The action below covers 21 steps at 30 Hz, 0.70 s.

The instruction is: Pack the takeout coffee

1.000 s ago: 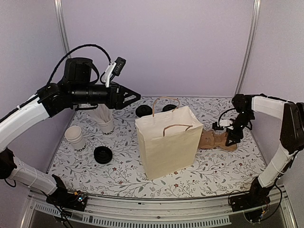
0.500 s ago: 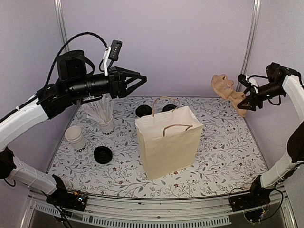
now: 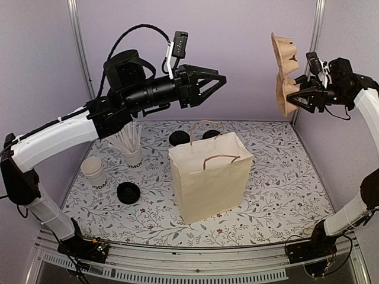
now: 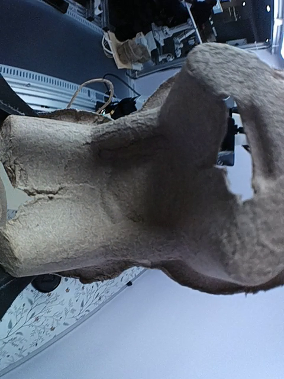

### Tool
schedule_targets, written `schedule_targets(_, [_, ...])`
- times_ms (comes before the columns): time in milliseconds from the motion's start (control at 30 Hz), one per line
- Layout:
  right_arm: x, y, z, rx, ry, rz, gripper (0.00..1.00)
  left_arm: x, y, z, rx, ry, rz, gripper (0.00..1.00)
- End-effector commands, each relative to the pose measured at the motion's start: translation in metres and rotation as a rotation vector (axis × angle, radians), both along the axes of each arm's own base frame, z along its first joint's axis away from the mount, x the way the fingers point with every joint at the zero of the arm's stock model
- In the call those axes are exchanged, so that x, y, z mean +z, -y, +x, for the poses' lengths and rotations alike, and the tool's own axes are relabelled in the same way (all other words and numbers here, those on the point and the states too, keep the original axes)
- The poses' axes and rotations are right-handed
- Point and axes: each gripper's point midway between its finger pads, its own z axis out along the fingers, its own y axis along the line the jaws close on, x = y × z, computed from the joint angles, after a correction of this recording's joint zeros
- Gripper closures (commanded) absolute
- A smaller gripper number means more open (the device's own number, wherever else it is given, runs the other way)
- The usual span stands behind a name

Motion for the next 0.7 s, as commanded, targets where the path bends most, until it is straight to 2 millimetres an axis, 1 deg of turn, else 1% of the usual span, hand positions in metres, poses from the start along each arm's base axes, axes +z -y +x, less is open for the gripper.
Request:
schedule_targets(0, [0.03, -0.022, -0.038, 0.239, -0.052, 0.166, 0.38, 0.025, 0.024, -0.006, -0.065, 0.077, -0.083, 0.37])
schedule_targets(67, [0.03, -0.025, -0.047, 0.292, -0.066, 0.183, 0.38, 0.023, 0.034, 0.0, -0.067, 0.078, -0.091, 0.37])
schedule_targets(100, [0.027, -0.025, -0.049, 0.318, -0.105, 0.194, 0.38, 0.023, 0.039, 0.001, -0.074, 0.078, -0.095, 0.37])
schedule_targets(233, [0.023, -0.027, -0.062, 0.397, -0.139, 0.19, 0.38, 0.021, 0.064, 0.003, -0.104, 0.084, -0.1, 0.38])
schedule_targets(267, [0.018, -0.028, -0.063, 0.405, -0.144, 0.181, 0.38, 0.02, 0.07, 0.002, -0.11, 0.082, -0.099, 0.39])
schedule_targets(300, [0.015, -0.03, -0.067, 0.421, -0.111, 0.168, 0.38, 0.019, 0.076, 0.002, -0.11, 0.083, -0.098, 0.39])
schedule_targets(333, [0.009, -0.032, -0.068, 0.429, -0.15, 0.15, 0.38, 0.022, 0.079, 0.001, -0.111, 0.091, -0.101, 0.4])
schedule_targets(367, [0.007, -0.033, -0.074, 0.439, -0.147, 0.127, 0.38, 0.02, 0.084, 0.002, -0.108, 0.089, -0.095, 0.41])
schedule_targets(400, [0.003, -0.035, -0.077, 0.445, -0.119, 0.107, 0.38, 0.019, 0.088, 0.002, -0.107, 0.09, -0.092, 0.42])
schedule_targets(467, [0.004, -0.037, -0.087, 0.452, -0.173, 0.083, 0.38, 0.016, 0.095, 0.002, -0.096, 0.094, -0.081, 0.42])
schedule_targets(667, [0.005, -0.039, -0.089, 0.464, -0.197, 0.078, 0.38, 0.003, 0.109, 0.0, -0.064, 0.101, -0.029, 0.41])
